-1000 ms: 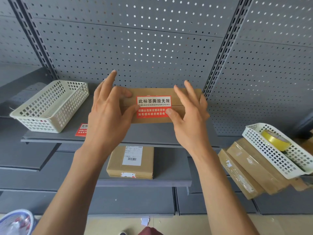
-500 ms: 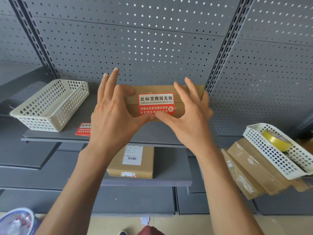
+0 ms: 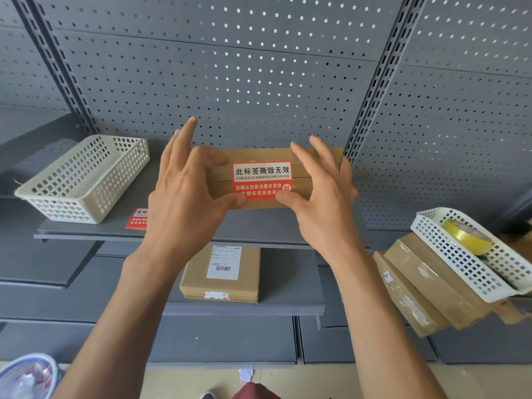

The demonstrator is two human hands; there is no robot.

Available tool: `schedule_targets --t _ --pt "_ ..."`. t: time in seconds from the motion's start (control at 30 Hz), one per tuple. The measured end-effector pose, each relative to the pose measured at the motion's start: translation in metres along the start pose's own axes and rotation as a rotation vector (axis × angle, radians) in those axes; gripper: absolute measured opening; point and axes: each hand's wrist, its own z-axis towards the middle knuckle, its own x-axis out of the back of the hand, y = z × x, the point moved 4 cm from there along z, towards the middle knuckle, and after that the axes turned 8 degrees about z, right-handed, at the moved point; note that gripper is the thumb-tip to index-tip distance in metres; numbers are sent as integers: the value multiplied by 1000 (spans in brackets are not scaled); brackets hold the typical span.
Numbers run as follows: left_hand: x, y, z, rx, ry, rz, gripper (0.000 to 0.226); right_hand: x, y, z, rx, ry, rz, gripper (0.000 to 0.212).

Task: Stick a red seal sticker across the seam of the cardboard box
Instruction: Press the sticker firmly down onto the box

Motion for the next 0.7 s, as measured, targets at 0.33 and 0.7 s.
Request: schedule_targets --t 0.33,0.7 --pt "2 -8 1 -1 -33 -36 52 4 3 -3 31 -28 36 71" --pt "6 -9 0 -2 3 -78 33 7 0 -6 18 15 209 63"
